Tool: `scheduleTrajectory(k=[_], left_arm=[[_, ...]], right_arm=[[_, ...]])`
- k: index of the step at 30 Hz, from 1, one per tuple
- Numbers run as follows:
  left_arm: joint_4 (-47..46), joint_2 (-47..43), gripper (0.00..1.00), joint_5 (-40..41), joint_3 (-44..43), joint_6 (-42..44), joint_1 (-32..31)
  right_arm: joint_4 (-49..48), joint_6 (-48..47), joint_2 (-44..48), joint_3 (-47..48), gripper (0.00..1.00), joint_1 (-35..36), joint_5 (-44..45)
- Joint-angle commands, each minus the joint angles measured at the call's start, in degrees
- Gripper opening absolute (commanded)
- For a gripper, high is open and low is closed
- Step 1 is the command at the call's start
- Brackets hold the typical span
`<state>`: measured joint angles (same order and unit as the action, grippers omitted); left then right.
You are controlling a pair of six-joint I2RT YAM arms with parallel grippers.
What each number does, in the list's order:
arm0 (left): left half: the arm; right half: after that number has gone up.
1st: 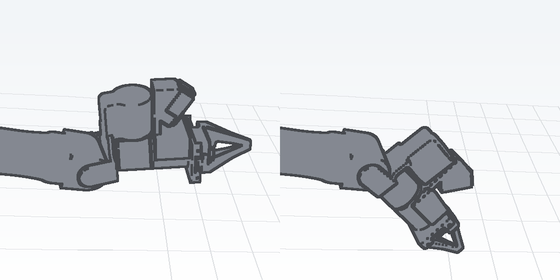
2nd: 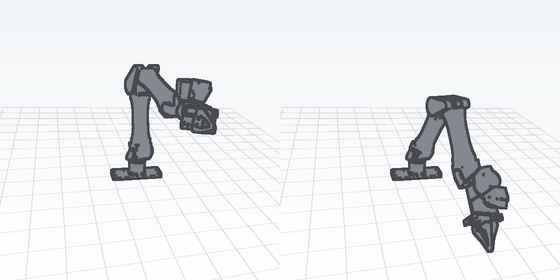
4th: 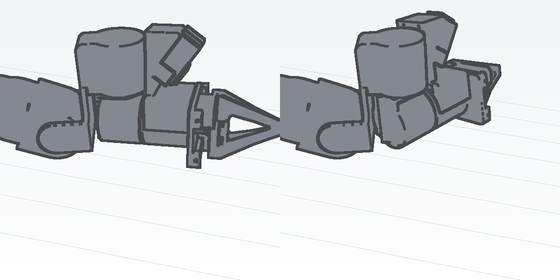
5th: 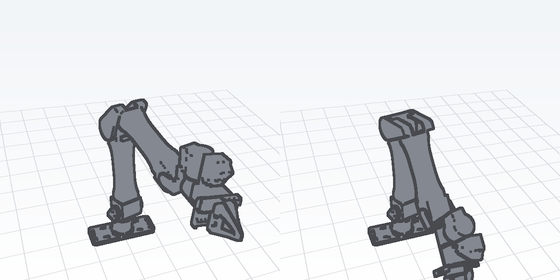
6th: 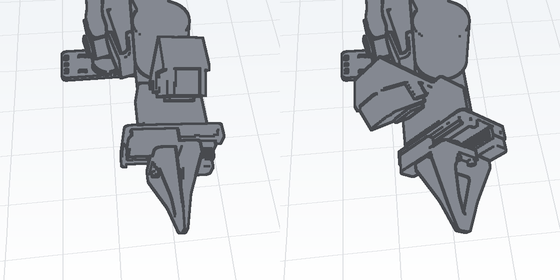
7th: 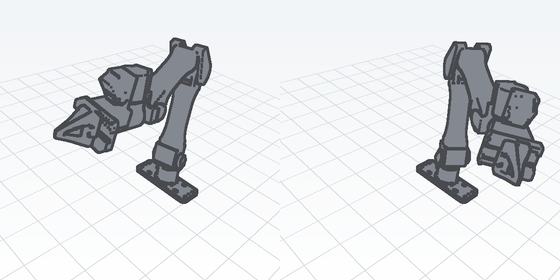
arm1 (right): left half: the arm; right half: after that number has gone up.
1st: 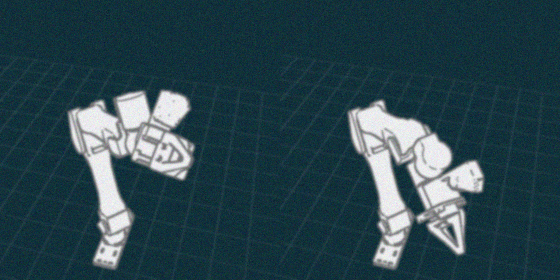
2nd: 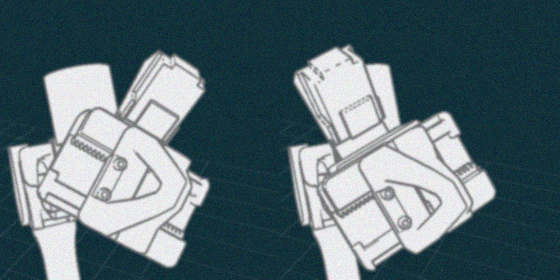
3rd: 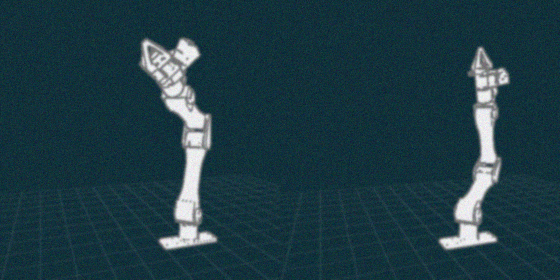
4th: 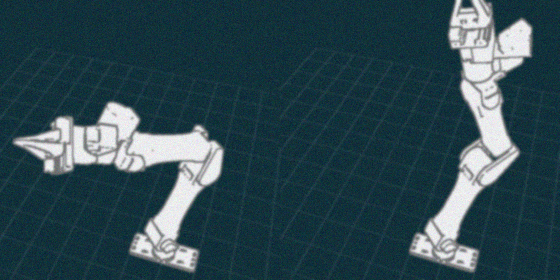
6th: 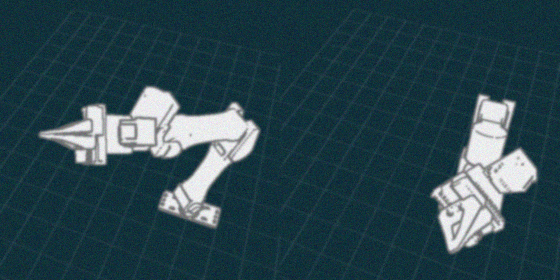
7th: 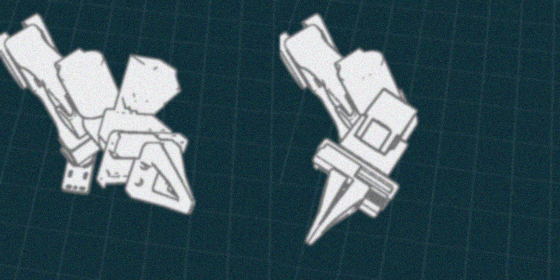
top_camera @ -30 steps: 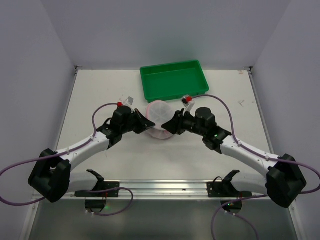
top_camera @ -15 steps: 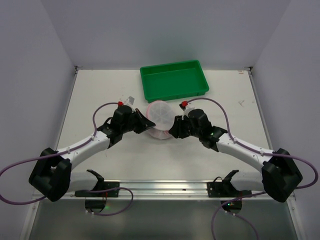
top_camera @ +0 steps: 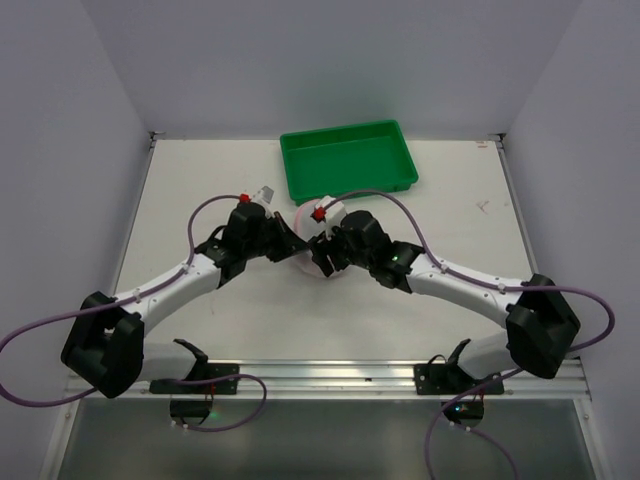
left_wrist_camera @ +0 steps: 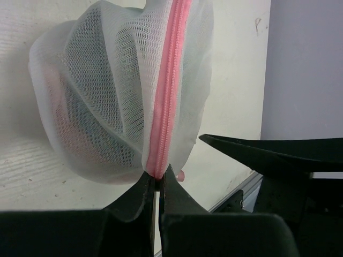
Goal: Unzip the laundry bag and remove the bra
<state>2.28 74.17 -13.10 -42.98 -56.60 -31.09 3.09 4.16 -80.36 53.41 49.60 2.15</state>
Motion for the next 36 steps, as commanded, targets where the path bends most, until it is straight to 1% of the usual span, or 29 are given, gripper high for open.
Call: scheduleTrajectory(k=[1, 5, 8, 9, 10, 11, 12, 13, 14, 15, 16, 17, 18, 19, 20, 21, 22, 23, 24, 25, 27, 28, 32, 34, 36], left_arm=[[0.44, 0.01, 0.00, -2.45, -2.90, 2.81, 0.86], [1.05, 0.18, 0.00, -3.33, -3.69, 3.69, 1.12], [1.76, 0.45, 0.00, -4.30, -4.13, 4.56, 1.38], [2.11, 0.36, 0.00, -4.56, -4.21, 4.74, 1.56], [2.46, 0.36, 0.00, -4.91, -4.30, 5.09, 1.91], [2.81, 0.01, 0.03, -4.91, -4.48, 5.36, 2.17], [3.68, -0.25, 0.11, -4.83, -4.57, 5.62, 2.52], [4.21, -0.69, 0.21, -4.39, -4.57, 6.14, 3.05], [4.74, -2.09, 0.37, -4.21, -4.39, 6.32, 4.62], [5.36, -3.15, 0.45, -3.95, -3.70, 6.41, 5.68], [5.36, -4.37, 0.61, -3.60, -3.17, 6.41, 6.82], [5.45, -7.26, 0.68, -3.33, -2.73, 6.41, 9.10], [6.49, -8.85, 0.74, -2.72, -2.29, 7.11, 9.99], [7.46, -10.09, 0.82, -0.63, -2.46, 7.73, 10.69], [8.69, -12.36, 0.85, 0.61, -2.98, 8.60, 11.05], [11.05, -13.25, 0.86, 1.84, -3.42, 9.48, 11.05], [11.86, -13.87, 0.87, 2.46, -4.03, 10.36, 11.14], [12.21, -15.01, 0.87, 2.03, -3.95, 10.45, 11.05], [12.04, -15.28, 0.87, 1.25, -3.52, 9.93, 11.14], [11.87, -15.55, 0.87, -0.68, -2.38, 9.41, 11.05], [10.29, -15.99, 0.86, -2.79, -0.71, 7.57, 11.05], [9.68, -16.25, 0.84, -4.55, 1.13, 6.86, 10.97], [7.82, -19.58, 0.79, -4.39, 4.56, 4.13, 10.70], [7.74, -20.38, 0.75, -3.60, 5.54, 3.16, 10.61], [7.47, -20.21, 0.73, -3.42, 6.50, 2.29, 10.18]], right_arm=[[-0.19, -6.27, -2.78, 2.49, 0.66, 0.93, 2.41], [-1.51, -7.06, -5.59, 2.32, 0.66, 1.11, 3.90], [-2.65, -7.68, -7.17, 2.22, 0.62, 1.11, 5.14], [-2.65, -7.59, -7.36, 2.31, 0.59, 1.11, 6.19], [-3.87, -7.50, -7.36, 2.32, 0.45, 1.20, 6.63], [-4.32, -7.24, -7.27, 2.40, 0.35, 1.11, 6.90], [-3.80, -6.63, -7.10, 3.27, 0.24, 1.11, 6.99], [-3.45, -6.02, -6.83, 3.80, 0.07, 1.20, 6.38], [-3.27, -4.62, -6.22, 4.33, 0.00, 1.20, 5.85], [-1.18, -3.12, -5.95, 5.73, 0.00, 1.02, 4.63], [-0.55, -0.15, -5.69, 6.26, 0.00, 1.02, 3.66], [0.33, 1.53, -5.43, 7.92, 0.00, 1.02, 2.78], [2.68, 3.72, -5.08, 9.07, 0.00, 0.93, 2.25], [3.66, 8.71, -4.99, 10.04, 0.00, 1.02, 2.07], [4.63, 11.28, -4.90, 10.92, 0.00, 1.02, 1.98], [6.03, 13.65, -4.64, 12.15, 0.00, 1.02, 2.06], [6.66, 18.29, -4.46, 12.59, 0.00, 1.02, 2.33], [6.92, 20.34, -4.28, 13.03, 0.00, 1.02, 1.98], [7.27, 22.10, -4.19, 13.12, 0.00, 1.02, 1.80], [7.37, 26.12, -4.02, 13.30, 0.00, 1.02, 1.98], [7.45, 28.61, -4.19, 13.48, 0.00, 1.02, 2.33], [7.72, 31.14, -4.45, 13.74, 0.00, 1.02, 3.03], [8.33, 34.42, -4.55, 14.01, 0.00, 1.02, 5.49], [7.37, 35.64, -4.63, 13.65, 0.00, 1.02, 4.79], [5.71, 36.35, -4.63, 12.87, 0.00, 1.02, 3.48]])
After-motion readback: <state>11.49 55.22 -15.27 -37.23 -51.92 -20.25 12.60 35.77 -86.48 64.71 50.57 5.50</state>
